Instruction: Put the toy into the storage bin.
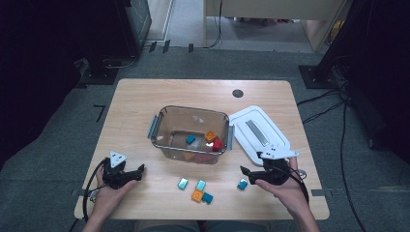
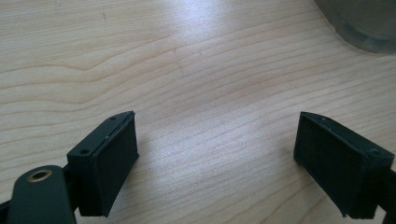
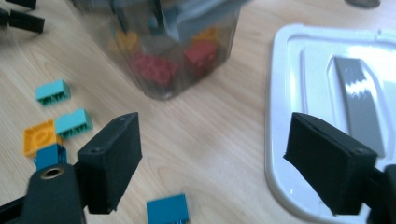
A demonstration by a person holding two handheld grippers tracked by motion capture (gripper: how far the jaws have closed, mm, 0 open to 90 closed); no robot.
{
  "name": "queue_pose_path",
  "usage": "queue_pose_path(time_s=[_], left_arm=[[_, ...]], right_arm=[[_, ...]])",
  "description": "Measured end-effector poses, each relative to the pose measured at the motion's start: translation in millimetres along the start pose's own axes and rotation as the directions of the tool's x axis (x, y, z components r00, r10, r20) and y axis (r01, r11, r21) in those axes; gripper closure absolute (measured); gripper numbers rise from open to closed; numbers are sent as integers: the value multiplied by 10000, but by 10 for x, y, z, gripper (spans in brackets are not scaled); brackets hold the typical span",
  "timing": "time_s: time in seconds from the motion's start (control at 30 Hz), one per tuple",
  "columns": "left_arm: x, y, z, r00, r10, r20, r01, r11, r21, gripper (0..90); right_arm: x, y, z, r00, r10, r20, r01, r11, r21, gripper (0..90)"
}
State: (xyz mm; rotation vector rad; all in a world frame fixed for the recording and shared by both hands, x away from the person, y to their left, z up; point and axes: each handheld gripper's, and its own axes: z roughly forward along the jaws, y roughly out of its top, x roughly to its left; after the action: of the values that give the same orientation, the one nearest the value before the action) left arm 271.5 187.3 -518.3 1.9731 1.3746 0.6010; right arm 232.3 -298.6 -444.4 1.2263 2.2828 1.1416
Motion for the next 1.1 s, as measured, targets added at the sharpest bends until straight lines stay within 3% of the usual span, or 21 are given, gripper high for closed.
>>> queue_pose_path(time_s=[0.1,0.27,0.43,0.5,0.57,0.73,0.97,1.1], left_arm=[[-1,0,0,10000,-7,3,7,10000,0,132],[0,0,0,10000,-3,10,3,10000,-1,132],[3,1,1,10000,23,33,-23,10000,-1,132],[4,1,1,10000,33,40,-33,10000,1,133],[4,1,1,10000,32,42,-32,10000,0,133],[4,1,1,10000,35,46,-35,10000,0,133],[4,1,1,10000,36,47,-36,10000,0,133],[4,1,1,10000,39,47,-39,10000,0,133]], right_arm=[[-2,-106,34,9999,-104,62,103,9999,137,223],[67,-276,111,9988,-198,-450,214,9991,356,266],[150,-483,224,9977,-336,-585,390,9950,922,384],[179,-526,249,9962,-481,-727,551,9936,988,437],[242,-556,293,9910,-1109,-751,1194,9856,1199,467],[266,-591,351,9880,-1377,-699,1464,9794,1390,560],[198,-606,350,9915,-1250,-373,1287,9840,1230,600],[155,-592,355,9951,-948,-265,974,9875,1238,601]])
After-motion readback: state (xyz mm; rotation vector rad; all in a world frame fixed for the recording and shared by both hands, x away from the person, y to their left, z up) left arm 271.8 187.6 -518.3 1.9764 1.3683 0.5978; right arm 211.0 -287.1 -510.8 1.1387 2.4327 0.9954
